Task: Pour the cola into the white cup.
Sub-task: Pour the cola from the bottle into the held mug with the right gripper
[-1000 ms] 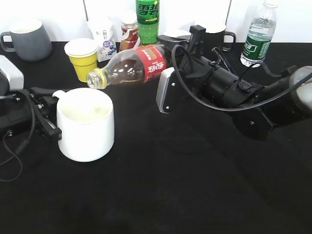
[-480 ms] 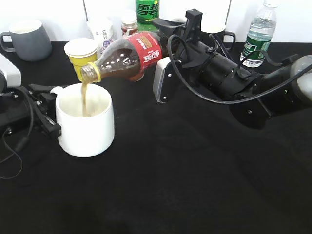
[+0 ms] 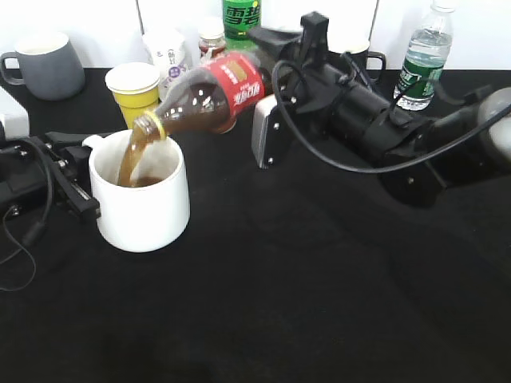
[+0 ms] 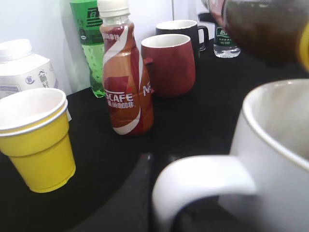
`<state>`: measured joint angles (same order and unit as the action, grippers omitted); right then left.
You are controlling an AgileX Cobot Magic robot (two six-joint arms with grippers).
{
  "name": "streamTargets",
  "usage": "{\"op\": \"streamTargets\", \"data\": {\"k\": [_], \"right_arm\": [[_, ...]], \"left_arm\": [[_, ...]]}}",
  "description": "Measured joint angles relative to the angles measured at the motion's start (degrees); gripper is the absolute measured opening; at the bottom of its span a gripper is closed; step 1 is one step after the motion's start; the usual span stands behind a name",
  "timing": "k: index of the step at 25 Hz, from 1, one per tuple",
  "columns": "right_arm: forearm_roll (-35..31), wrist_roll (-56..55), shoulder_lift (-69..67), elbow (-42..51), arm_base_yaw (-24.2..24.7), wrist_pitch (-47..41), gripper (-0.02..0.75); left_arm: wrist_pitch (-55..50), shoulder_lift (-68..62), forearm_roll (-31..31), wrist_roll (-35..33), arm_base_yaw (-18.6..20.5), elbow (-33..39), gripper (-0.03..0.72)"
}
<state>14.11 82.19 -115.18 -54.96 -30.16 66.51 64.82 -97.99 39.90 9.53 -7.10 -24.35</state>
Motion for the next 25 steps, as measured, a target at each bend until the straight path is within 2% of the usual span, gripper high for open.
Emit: {"op": "streamTargets", "data": {"k": [17,22,25], "right_arm": [[0.4,1.1,0.3,-0.2,0.0,0.5,0.398],[0.5,-3.7,0.3,-0.2,0.0,0.6,0.397],[-0.1,-10.6,0.3,-0.1,-0.9,0.6,0.397]], "left_arm": [[-0.3,0.0,0.0,-0.2,0.0,0.0,0.049],[-0.4,0.0,0.0,-0.2,0.0,0.0,0.049],[-0.4,0.0,0.0,-0.3,0.0,0.0,0.049]]}}
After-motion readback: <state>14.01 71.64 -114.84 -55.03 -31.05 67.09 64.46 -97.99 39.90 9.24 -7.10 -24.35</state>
